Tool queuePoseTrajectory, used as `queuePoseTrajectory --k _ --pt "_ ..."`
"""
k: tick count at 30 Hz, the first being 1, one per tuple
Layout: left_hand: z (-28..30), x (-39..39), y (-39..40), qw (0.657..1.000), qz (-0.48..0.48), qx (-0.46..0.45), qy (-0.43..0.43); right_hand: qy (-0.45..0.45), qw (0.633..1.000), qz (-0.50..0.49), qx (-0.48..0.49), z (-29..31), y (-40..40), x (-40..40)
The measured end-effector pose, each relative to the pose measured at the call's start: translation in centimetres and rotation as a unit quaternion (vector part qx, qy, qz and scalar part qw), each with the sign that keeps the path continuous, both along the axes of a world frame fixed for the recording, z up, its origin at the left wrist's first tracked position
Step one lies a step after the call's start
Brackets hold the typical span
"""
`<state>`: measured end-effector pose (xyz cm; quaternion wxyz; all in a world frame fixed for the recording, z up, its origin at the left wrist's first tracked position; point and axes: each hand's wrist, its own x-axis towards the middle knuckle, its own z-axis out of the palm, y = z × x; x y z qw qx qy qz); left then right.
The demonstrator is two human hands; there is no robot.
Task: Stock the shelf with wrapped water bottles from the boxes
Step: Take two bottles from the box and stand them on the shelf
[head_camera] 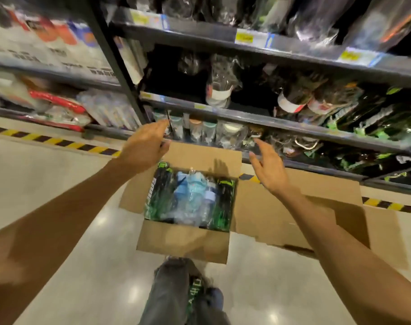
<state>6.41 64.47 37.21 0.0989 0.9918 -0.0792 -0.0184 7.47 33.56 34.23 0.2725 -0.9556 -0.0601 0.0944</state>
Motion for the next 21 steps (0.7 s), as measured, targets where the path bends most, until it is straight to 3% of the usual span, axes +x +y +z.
queuePoseTrajectory --k 7,13,17,21 --pt "-16.4 -0.7 5.2 0.988 0.098 -0.015 0.117 0.151 0.984 -0.089 0.035 -16.4 6.7 -0.5" --pt "-29.4 -1.5 7.6 0.956 0.170 0.007 0.238 0.285 0.943 -0.154 0.073 -29.1 13.3 -2.0" --pt "-35.4 -2.0 7.4 0.941 0.209 0.003 0.266 0.306 0.928 -0.205 0.049 -33.6 16.7 -3.0" --pt "-38.7 -2.6 5.9 0.932 0.251 -0.043 0.258 0.280 0.932 -0.229 -0.035 -35.1 18.3 -3.8"
